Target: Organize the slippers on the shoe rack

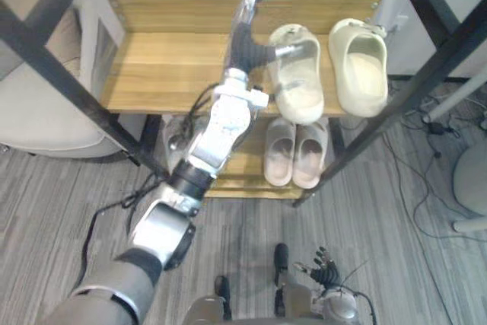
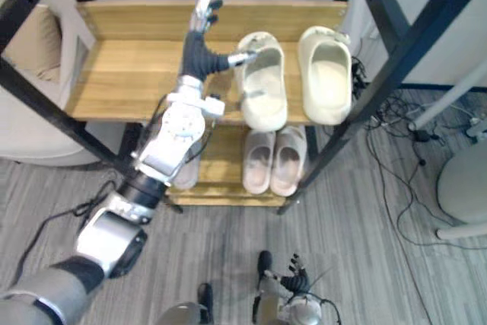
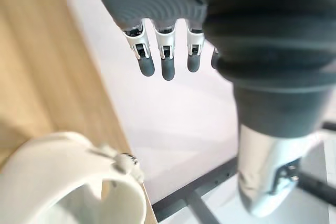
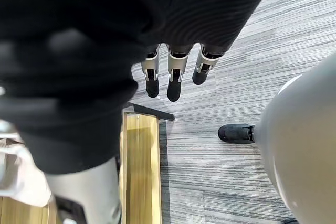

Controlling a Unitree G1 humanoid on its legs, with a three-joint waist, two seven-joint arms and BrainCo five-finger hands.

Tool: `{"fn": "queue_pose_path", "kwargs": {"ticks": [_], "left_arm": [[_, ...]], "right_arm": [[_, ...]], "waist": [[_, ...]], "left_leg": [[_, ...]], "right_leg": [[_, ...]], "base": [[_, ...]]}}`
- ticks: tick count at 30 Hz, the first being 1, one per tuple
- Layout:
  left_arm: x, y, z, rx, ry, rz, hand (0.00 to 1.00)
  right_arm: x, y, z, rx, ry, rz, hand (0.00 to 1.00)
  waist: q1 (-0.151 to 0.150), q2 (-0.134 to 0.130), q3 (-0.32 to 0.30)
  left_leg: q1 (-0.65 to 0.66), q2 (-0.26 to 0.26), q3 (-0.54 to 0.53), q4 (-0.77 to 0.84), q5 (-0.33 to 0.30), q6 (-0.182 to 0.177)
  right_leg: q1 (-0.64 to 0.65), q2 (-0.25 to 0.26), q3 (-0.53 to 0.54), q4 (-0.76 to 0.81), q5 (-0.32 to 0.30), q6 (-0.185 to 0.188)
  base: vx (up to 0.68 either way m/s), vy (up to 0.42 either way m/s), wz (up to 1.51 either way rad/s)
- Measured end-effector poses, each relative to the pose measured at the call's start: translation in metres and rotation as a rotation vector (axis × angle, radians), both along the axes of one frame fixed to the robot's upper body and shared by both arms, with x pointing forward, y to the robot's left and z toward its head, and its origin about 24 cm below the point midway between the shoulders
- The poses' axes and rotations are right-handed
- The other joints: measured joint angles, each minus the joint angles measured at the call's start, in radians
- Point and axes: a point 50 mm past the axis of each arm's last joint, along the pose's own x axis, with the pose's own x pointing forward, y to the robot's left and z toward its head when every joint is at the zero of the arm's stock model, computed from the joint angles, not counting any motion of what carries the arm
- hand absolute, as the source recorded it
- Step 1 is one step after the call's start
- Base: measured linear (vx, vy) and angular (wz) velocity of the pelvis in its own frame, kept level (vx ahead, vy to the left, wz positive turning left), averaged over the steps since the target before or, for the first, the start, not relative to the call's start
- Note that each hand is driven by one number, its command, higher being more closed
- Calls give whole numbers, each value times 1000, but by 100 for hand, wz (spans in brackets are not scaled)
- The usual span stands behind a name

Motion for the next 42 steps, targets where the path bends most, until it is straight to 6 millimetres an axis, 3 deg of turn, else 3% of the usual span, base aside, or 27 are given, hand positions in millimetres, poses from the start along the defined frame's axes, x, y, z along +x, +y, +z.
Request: {"fn": "queue_pose_path", "kwargs": {"ticks": [4, 11, 23, 29, 42], "left_arm": [[-9, -9, -28, -130, 115, -76, 0], [-21, -22, -61, -187, 228, -152, 0], [-20, -34, -93, -186, 374, -164, 0], [-19, -34, -102, -176, 408, -152, 0], [-9, -46, -99, -103, 418, -160, 0]], "right_arm": [[-1, 3, -1, -1, 6, 6, 0], [1, 7, -4, 11, 28, 13, 0], [0, 6, -5, -4, 37, -4, 0], [-1, 5, -5, -9, 44, -10, 0], [-1, 6, -5, -8, 43, -13, 0]], "waist": [[1, 0, -1], [9, 7, -8], [20, 16, -22], [19, 15, -36], [2, 0, -61]], "left_leg": [[33, 0, -23, -24, 14, -4], [58, 2, -48, -69, 33, -8], [81, 4, -64, -95, 59, -17], [80, 15, -39, -107, 60, -16], [88, 16, -5, -123, 67, -23]], "right_leg": [[39, -2, -35, 0, -12, -2], [64, -2, -68, 0, -27, -4], [90, -3, -96, 0, -32, -8], [73, 1, -96, 0, -42, -2], [56, 5, -66, 0, -37, -6]], "base": [[32, 1, 18], [23, -5, 14], [24, -4, 6], [10, -3, -1], [47, 7, -7]]}}
